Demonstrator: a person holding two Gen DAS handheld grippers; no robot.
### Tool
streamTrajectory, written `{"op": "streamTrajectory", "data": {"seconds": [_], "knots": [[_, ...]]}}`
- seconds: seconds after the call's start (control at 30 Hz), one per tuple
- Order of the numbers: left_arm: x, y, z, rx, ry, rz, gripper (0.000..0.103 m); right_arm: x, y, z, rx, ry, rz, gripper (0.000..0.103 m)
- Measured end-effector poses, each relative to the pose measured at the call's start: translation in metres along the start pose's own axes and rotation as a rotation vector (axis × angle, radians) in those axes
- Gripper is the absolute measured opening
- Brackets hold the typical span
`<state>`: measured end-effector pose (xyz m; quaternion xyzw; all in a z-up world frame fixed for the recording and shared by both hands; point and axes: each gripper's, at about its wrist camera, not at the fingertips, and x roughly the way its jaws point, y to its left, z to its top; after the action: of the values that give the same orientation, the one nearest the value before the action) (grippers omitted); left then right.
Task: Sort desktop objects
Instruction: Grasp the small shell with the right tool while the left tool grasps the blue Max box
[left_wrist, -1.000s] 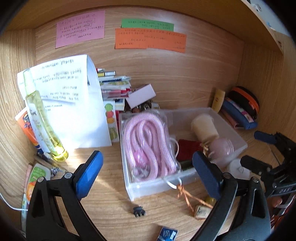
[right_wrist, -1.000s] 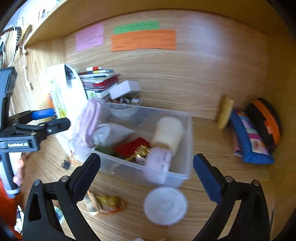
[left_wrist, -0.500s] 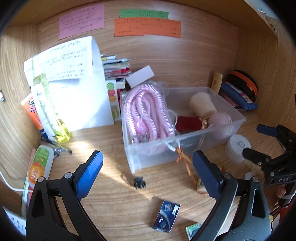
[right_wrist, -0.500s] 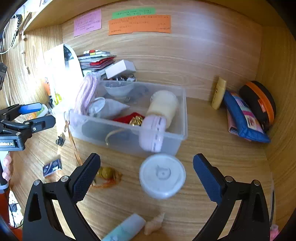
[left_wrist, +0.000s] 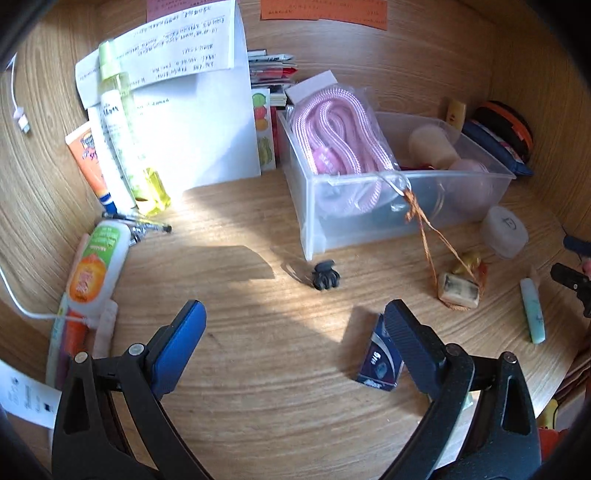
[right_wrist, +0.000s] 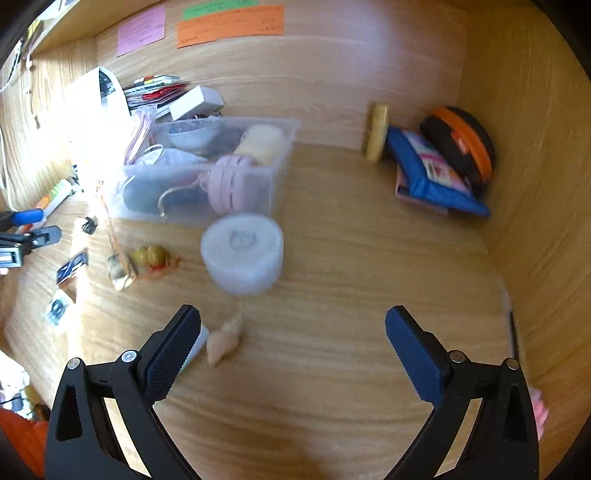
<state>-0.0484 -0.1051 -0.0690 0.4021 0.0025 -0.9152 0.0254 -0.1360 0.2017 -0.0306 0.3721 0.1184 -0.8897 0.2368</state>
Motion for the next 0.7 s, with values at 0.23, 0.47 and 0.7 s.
{"op": "streamTrajectory", "data": {"seconds": [0.23,0.47,0.7], "knots": [[-0.004,-0.014,-0.007,0.027,-0.003,-0.044,0.096,-0.005,-0.005,-0.015,0.037,0.005,0.023,0.095],[-0.002,-0.027,-0.012,0.081,0.022,-0.095,0.079,0.009,0.007,-0.016,-0.004,0.06,0.063,0.061],[0.01,-0.033,-0.016,0.124,0.065,-0.084,0.068,0.019,0.016,-0.014,-0.018,0.07,0.124,0.049]]}}
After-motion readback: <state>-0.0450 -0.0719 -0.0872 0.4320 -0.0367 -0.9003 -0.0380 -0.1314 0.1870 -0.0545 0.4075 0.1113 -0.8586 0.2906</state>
